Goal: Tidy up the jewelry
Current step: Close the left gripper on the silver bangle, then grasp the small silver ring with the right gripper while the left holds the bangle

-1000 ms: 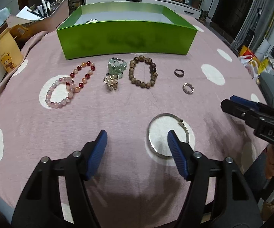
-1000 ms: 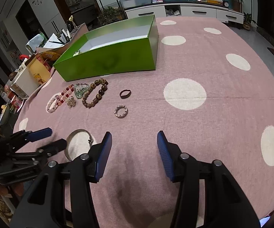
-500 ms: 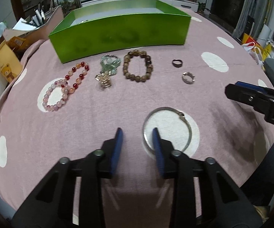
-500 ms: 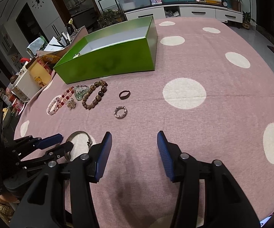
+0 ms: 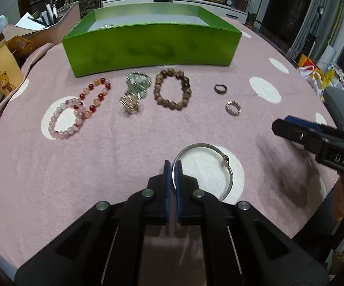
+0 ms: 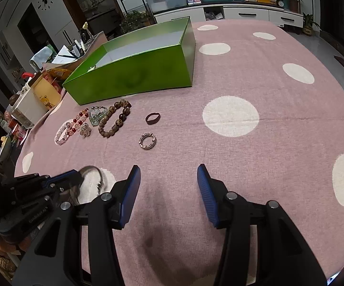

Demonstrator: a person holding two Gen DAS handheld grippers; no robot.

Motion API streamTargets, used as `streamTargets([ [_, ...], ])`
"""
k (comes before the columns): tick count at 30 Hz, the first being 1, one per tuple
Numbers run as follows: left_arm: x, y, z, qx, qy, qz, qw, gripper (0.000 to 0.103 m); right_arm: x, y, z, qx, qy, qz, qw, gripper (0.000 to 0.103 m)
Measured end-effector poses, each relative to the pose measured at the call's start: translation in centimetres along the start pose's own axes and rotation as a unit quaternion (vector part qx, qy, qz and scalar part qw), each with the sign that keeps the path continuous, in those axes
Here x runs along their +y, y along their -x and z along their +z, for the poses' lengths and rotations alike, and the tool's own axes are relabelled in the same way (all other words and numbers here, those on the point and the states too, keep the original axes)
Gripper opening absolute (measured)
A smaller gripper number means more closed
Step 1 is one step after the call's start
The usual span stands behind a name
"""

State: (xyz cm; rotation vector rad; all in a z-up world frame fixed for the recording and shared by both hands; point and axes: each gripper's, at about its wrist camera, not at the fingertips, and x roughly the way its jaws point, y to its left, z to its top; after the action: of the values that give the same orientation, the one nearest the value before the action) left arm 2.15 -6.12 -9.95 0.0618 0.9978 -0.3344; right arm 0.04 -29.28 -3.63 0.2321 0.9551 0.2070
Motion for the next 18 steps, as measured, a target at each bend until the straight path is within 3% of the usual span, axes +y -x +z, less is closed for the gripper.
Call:
streamTargets([
  [8, 2.1, 2.1, 1.6, -0.039, 0.028, 0.010, 0.9988, 0.003, 0.1, -0.2, 0.2, 0.002, 0.002, -0.001, 1.000, 0.050],
  [18, 3.9, 2.7, 2.3, -0.055, 0.050, 0.014, 0.9971, 0.003, 0.6, -1.1, 0.5, 0.010, 0.008, -0.008, 1.000, 0.050],
])
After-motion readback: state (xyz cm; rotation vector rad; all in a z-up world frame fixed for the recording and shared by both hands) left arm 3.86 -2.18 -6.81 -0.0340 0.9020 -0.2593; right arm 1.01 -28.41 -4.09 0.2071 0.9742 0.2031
